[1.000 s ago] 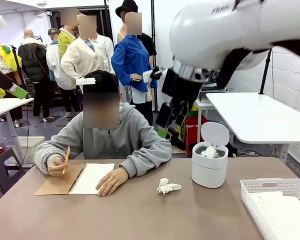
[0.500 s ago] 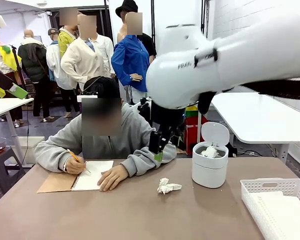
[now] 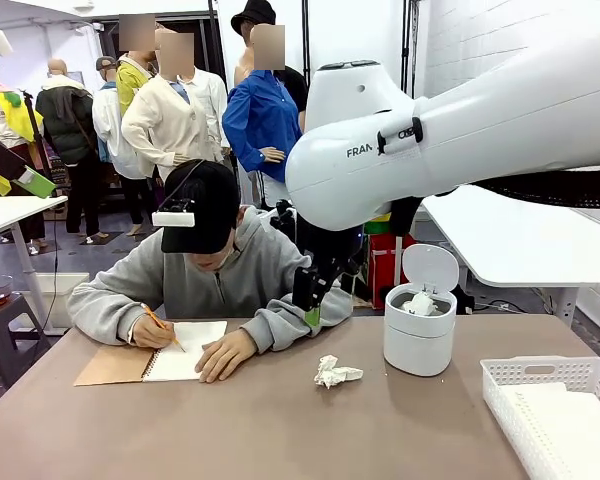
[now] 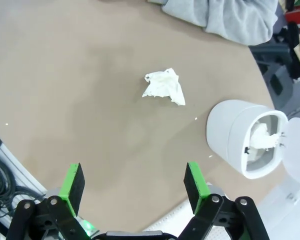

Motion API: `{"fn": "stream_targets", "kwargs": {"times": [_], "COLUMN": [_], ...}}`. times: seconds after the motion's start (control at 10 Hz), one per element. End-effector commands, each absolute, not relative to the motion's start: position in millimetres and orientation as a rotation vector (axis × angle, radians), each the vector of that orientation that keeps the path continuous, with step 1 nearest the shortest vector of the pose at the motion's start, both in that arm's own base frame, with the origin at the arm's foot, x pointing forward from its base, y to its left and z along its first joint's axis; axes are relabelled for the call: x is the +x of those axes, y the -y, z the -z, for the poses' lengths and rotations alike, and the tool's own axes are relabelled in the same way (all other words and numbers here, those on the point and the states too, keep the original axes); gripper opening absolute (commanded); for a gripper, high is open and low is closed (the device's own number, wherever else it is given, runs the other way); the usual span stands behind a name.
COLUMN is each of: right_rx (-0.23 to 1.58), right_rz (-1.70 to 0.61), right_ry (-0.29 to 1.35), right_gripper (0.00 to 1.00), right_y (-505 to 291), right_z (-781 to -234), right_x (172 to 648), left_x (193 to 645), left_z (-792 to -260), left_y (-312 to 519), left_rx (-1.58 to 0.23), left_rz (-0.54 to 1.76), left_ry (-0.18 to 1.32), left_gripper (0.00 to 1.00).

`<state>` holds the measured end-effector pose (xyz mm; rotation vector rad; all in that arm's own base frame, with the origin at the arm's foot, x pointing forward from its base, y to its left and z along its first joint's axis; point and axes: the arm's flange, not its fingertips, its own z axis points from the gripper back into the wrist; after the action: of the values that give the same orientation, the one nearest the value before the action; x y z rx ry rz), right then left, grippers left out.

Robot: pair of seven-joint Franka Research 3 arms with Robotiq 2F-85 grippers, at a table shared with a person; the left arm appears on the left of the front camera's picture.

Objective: Sort the paper based on its condition.
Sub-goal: If a person hands you a paper, place it in the Organizing basket , and if it's crumpled, put it in the Trash can.

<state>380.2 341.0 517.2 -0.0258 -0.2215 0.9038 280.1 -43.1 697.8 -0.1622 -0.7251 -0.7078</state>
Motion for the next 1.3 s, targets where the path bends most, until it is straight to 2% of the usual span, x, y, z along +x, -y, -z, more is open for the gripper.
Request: {"fn": "stream_targets", "kwargs": {"times": [0.0, 0.4, 0.7, 1.2], "right_rx": [-0.011, -0.017, -0.065, -0.13], "right_rz": [-0.868, -0.888, -0.872, -0.876], "right_ry": [0.2, 0.137, 0.056, 0.061], "right_gripper": [1.0, 1.0, 1.0, 1.0], "right_y": [-344, -372, -381, -379], "right_z": [-500, -437, -392, -339], "right_x": [394, 439, 449, 452], "left_x": [280, 280, 280, 280], "left_z": [-698, -698, -698, -698], "left_y": [42, 42, 42, 42], "left_rx": [-0.163, -0.163, -0.163, -0.163], "left_rz": [0.705, 0.705, 0.705, 0.705], "left_ry": [0.726, 0.726, 0.726, 0.726], "left_gripper": [1.0, 1.0, 1.0, 1.0]}}
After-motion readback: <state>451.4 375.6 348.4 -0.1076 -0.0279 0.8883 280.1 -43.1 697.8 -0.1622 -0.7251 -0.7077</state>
